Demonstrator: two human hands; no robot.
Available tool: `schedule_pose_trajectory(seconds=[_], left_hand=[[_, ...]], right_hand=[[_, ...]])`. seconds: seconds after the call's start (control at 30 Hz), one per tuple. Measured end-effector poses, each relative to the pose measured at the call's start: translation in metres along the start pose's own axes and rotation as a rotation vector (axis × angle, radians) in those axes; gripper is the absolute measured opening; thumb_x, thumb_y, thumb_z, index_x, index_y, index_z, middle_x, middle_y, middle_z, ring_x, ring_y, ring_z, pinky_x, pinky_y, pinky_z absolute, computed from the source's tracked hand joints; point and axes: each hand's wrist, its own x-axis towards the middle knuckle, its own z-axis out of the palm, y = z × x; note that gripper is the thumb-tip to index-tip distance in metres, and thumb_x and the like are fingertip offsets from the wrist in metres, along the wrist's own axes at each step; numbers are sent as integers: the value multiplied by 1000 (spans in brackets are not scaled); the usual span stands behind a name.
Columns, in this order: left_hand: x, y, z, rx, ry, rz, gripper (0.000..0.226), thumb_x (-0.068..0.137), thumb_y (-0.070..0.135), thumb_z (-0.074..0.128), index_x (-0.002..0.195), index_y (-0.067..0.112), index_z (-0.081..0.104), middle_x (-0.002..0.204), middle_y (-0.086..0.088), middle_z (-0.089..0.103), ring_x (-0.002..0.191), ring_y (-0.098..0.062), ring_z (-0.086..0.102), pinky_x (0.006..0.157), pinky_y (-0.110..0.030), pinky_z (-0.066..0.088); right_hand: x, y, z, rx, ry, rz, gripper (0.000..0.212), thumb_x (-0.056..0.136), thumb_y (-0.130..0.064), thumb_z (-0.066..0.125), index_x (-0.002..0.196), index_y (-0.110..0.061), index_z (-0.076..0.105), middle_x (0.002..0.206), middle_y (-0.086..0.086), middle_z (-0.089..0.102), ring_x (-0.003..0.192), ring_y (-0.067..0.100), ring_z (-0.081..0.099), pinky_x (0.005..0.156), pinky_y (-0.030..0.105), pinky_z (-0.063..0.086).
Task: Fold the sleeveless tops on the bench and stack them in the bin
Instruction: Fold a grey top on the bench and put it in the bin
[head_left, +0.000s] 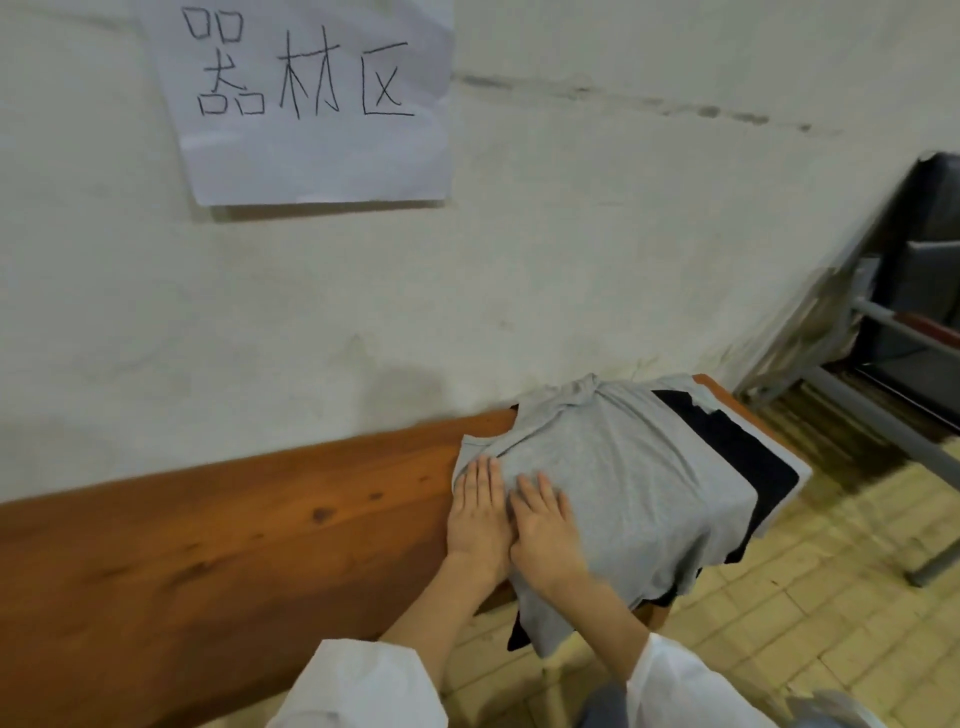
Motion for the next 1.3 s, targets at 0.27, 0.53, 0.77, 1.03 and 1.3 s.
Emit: schedule_pose_trajectory(seconds=[0.27, 0.53, 0.77, 1.03, 1.3], left_hand=[[-24, -32, -7, 39, -65, 89, 71, 101, 29, 28, 145, -3, -17, 155, -19, -20, 145, -31, -17, 119, -39, -7], [-15, -53, -25, -256, 250, -190, 29, 98, 27, 43, 124, 16, 50, 128, -3, 47, 115, -20, 43, 95, -30, 36], [2, -30, -34, -459, 38, -206, 23, 95, 36, 49, 79, 21, 56, 97, -1, 60, 98, -20, 54, 85, -35, 43], [4, 9, -79, -1379, 155, -318, 17, 102, 17, 35, 85, 13, 37, 70, -1, 46, 56, -12, 46, 57, -28, 44], [-9, 17, -104, -1514, 261, -219, 17, 103, 19, 34, 88, 12, 37, 77, -1, 40, 69, -12, 39, 65, -26, 37]], right_hand=[[-7, -30, 14, 133, 39, -35, 63, 90, -11, 40, 150, -17, 22, 158, -1, 16, 147, 19, 1, 120, 38, -1], [-8, -31, 21, 215, 253, 155, 35, 90, -44, 55, 114, -19, 54, 117, 0, 51, 111, 19, 48, 96, 31, 40], [-9, -30, 18, 447, 296, 203, 19, 95, -20, 45, 77, -25, 44, 89, -2, 54, 80, 12, 48, 71, 25, 38], [-20, -12, 0, 484, 359, 302, 24, 88, -34, 58, 91, -20, 38, 87, -5, 47, 73, 14, 51, 59, 24, 35], [-30, -4, -25, 587, 444, 338, 20, 97, -18, 37, 77, -18, 43, 67, -4, 49, 59, 9, 45, 52, 24, 30]])
